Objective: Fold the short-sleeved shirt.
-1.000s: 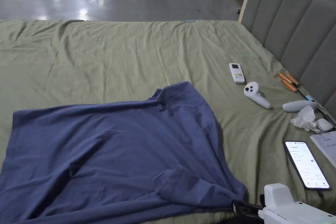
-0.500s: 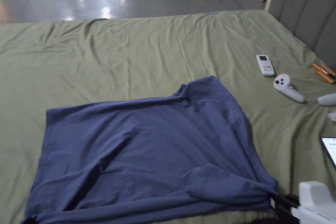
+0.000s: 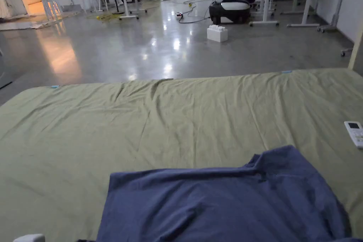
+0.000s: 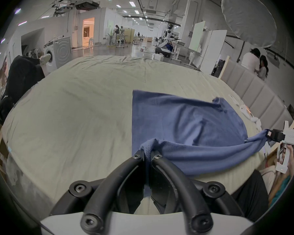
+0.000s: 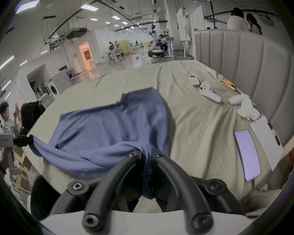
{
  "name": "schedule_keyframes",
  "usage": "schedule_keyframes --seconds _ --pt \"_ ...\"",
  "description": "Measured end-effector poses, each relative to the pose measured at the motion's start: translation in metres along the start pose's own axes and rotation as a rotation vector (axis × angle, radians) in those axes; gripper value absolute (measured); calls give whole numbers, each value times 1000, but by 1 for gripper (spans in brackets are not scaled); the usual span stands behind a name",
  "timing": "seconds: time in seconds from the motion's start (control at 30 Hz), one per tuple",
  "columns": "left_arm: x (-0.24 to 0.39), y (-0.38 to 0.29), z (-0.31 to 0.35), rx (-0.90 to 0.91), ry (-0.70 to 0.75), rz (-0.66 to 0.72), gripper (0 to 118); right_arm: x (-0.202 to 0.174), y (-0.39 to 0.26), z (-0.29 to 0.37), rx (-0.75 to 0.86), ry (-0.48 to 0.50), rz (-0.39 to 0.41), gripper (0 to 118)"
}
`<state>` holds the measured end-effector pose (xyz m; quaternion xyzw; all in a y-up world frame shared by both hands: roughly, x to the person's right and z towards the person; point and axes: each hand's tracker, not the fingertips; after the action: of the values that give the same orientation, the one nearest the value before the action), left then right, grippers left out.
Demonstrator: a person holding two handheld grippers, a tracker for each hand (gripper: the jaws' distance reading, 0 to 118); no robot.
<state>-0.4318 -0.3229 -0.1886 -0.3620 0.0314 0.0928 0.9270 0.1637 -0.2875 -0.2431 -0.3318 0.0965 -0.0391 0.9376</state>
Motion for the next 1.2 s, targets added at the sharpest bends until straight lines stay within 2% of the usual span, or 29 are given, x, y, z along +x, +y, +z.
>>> schedule_keyframes --seconds 0.17,0.27,0.33,0.37,0.4,0.43,0.47,0.5,0.57,0.6,0.67,0.73,0.83,0.9,1.03,1.1,1.17,1.2 --pt "3 42 -66 -8 27 0 6 1 51 -82 -83 -3 -7 10" --pt "2 50 -108 -78 54 23 6 9 61 -133 -155 4 -60 9" --pt "1 49 -128 -114 59 52 8 12 60 -158 -195 -32 -79 9" --pt "1 47 -136 -113 65 54 18 14 56 -168 -198 -36 -79 12" --pt "0 45 -139 -110 72 51 39 16 53 -176 -209 -50 -83 24" --pt "-1 42 -141 -101 94 40 76 16 49 -182 -210 -69 -78 59" --pt "-2 40 -141 -83 126 20 98 18 46 -185 -210 -81 -57 83" --pt "-3 38 -136 -75 127 14 109 27 42 -191 -226 -70 -37 92" --pt "-12 35 -115 -46 74 29 110 39 41 -181 -230 8 -40 82" --pt "-16 37 -101 -42 11 68 110 43 43 -169 -198 7 -50 82" --pt "-19 38 -65 23 -12 79 110 40 44 -134 -77 13 -37 82" --pt "-13 38 -20 145 7 22 110 39 43 -97 28 21 -30 83" --pt "6 37 42 282 14 -60 109 18 37 -36 128 96 -35 83" --pt "25 33 79 361 29 -108 109 15 28 -13 202 82 -42 83" --pt "71 21 141 499 106 -203 103 -19 12 46 342 85 30 82" --pt "84 14 158 574 82 -187 95 -35 4 67 390 83 72 71" --pt "96 6 172 601 59 -175 80 -52 -4 83 421 66 91 44" --pt "99 1 177 602 59 -167 67 -58 -8 93 451 75 97 33"
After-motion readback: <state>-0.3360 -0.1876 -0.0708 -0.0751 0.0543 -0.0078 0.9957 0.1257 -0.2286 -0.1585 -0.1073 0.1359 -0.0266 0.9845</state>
